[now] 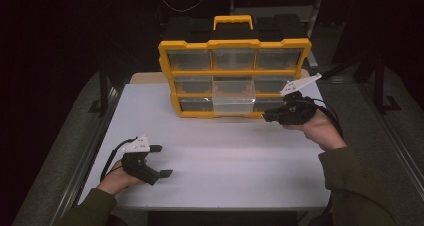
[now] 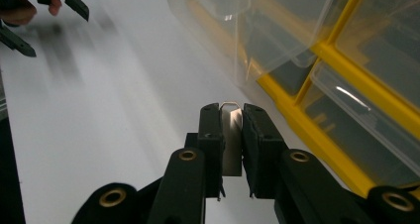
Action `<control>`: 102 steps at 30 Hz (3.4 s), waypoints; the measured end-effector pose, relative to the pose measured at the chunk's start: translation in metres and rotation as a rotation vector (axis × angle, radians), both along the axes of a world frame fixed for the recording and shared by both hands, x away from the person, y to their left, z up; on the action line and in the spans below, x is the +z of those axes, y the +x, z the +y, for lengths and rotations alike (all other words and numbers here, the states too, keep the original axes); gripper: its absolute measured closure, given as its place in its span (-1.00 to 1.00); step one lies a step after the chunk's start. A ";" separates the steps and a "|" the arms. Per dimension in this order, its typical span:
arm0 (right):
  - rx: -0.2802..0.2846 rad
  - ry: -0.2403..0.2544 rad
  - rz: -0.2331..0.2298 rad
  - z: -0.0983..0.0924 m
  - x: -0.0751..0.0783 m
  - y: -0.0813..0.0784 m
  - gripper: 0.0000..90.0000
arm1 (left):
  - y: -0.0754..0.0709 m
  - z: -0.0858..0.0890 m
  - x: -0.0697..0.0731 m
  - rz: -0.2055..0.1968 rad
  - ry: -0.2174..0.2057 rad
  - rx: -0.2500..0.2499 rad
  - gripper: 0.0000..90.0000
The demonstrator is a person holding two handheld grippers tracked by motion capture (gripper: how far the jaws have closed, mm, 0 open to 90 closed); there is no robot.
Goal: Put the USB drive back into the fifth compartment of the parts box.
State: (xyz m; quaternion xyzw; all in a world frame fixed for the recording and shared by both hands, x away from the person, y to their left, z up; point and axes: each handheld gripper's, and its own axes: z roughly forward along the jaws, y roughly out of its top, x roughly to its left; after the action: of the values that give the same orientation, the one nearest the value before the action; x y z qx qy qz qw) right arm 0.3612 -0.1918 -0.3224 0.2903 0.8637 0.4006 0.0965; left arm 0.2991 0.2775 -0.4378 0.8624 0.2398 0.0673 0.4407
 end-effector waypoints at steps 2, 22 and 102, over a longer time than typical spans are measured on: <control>-0.001 0.004 0.001 0.000 0.002 0.000 0.72 | 0.000 0.000 0.000 0.001 0.000 0.000 -1.00; 0.007 0.000 -0.055 0.004 0.058 0.014 0.72 | 0.000 -0.001 0.000 0.019 -0.009 -0.002 -1.00; -0.055 0.049 -0.020 0.020 -0.010 -0.001 -0.71 | -0.002 0.000 0.001 0.017 -0.010 -0.014 -1.00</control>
State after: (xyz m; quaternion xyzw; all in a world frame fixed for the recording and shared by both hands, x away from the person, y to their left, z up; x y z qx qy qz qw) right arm 0.3601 -0.1715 -0.3324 0.3120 0.8443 0.4217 0.1091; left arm 0.2968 0.2770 -0.4372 0.8624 0.2379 0.0556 0.4434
